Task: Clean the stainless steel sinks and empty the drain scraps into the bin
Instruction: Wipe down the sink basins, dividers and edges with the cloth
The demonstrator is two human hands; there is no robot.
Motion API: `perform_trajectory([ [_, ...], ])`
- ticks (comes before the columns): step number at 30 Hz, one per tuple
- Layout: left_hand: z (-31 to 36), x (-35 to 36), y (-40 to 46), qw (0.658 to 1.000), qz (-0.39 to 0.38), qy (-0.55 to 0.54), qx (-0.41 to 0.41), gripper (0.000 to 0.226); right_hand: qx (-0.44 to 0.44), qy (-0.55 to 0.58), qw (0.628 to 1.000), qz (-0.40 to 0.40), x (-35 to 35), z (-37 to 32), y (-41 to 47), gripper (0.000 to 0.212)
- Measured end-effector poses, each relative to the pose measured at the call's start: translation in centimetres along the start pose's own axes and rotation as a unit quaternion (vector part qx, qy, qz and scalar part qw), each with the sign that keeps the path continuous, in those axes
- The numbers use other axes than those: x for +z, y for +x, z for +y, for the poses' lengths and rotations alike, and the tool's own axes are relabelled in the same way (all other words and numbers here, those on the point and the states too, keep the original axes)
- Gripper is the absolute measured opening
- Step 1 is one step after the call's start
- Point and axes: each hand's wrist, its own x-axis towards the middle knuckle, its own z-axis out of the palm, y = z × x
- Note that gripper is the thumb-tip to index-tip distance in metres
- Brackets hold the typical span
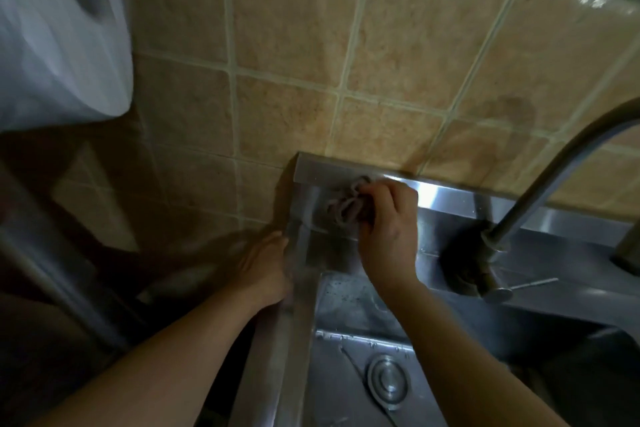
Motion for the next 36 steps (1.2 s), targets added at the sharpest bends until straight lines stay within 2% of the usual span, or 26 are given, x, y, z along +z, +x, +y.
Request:
perform_trajectory([
  [2,-0.1,0.0,0.4,1.000,-0.018,0.017,-0.007,0.070,-0.039,-0.033,0.998,-0.028,2.7,-1.2,2.3,0.030],
  [5,-0.1,0.2,0.9,0.998,-0.020,0.051,-0.031,0.071,-0.072,-0.100,0.986,-0.114,6.2,-2.1,2.7,0.035],
  [7,0.2,0.3,1.0,0.997,-0.020,0.062,-0.045,0.068,-0.084,-0.109,0.982,-0.129,6.5,-1.2,2.5,0.034],
  [11,0.7,0.5,0.9,0.997,-0.006,0.059,-0.040,0.044,-0.086,-0.154,0.978,-0.108,3.3,3.4,1.4,0.031],
  [16,1.4,0.2,0.6,0.997,-0.005,0.051,-0.052,0.041,0.032,-0.278,0.958,-0.061,-3.1,11.1,-0.9,0.035],
  [19,1.6,0.1,0.6,0.998,-0.015,0.045,-0.050,0.041,0.090,-0.313,0.945,-0.040,-3.8,11.8,-0.5,0.029],
  [21,1.6,0.0,0.5,0.997,-0.010,0.053,-0.049,0.039,0.127,-0.297,0.946,-0.009,-2.5,10.3,-0.2,0.020],
  [23,1.5,0.0,0.6,0.997,-0.007,0.064,-0.047,0.035,0.114,-0.244,0.963,-0.001,-0.3,8.6,-0.1,0.019],
  [26,1.7,-0.1,0.7,0.997,-0.015,0.061,-0.052,0.037,0.061,-0.128,0.990,-0.014,2.4,6.1,-0.2,0.022],
  [28,2.0,-0.1,0.5,0.997,-0.018,0.056,-0.055,0.039,0.002,-0.109,0.994,-0.028,2.3,5.5,-0.2,0.027],
  [30,2.2,-0.2,0.3,0.997,-0.017,0.063,-0.052,0.039,-0.014,-0.154,0.987,-0.032,0.5,7.0,-0.8,0.024],
  [34,2.5,-0.3,0.0,0.998,-0.010,0.053,-0.027,0.031,0.109,-0.307,0.945,0.027,-3.0,12.5,-2.3,0.018],
  [36,2.6,-0.4,-0.1,0.999,-0.008,0.040,-0.027,0.030,0.117,-0.334,0.935,0.030,-2.5,12.5,-2.3,0.017],
])
